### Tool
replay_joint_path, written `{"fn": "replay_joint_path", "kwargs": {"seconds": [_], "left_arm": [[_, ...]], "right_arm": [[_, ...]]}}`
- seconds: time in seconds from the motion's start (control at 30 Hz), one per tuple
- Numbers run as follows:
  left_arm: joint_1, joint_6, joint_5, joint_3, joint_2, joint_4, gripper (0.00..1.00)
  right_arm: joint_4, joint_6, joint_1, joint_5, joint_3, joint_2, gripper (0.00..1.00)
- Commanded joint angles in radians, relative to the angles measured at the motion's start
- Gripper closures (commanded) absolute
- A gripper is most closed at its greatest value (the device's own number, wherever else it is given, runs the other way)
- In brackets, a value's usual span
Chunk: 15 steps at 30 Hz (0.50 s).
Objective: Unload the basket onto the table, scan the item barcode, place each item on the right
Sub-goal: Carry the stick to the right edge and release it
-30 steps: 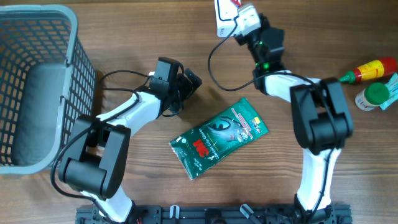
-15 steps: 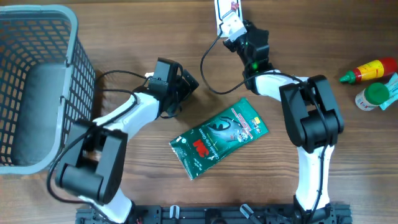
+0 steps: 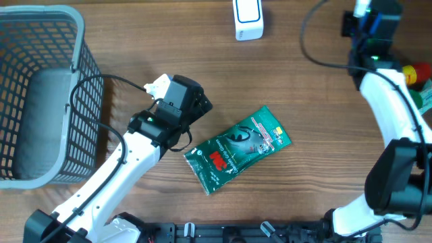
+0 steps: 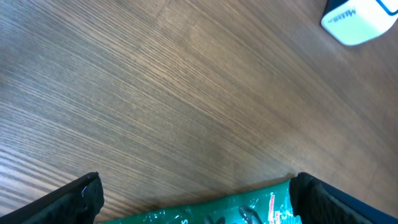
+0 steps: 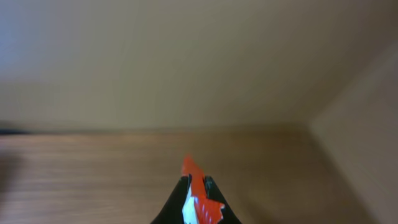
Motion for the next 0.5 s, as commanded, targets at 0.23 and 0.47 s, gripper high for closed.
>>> {"fn": "replay_joint_path", "kwargs": {"seconds": [0.23, 0.47], "left_arm": [[-0.111, 0.012, -0.038, -0.003, -0.011, -0.001, 0.00], [-0.148, 0.012, -0.074, -0.003, -0.084, -0.085, 0.00]], "right_arm": [[-0.079, 0.372, -0.109, 0.194, -0.005, 0.253, 0.96], [-0.269, 0.469, -0.116, 0.212, -0.005, 0.127, 0.38]]}}
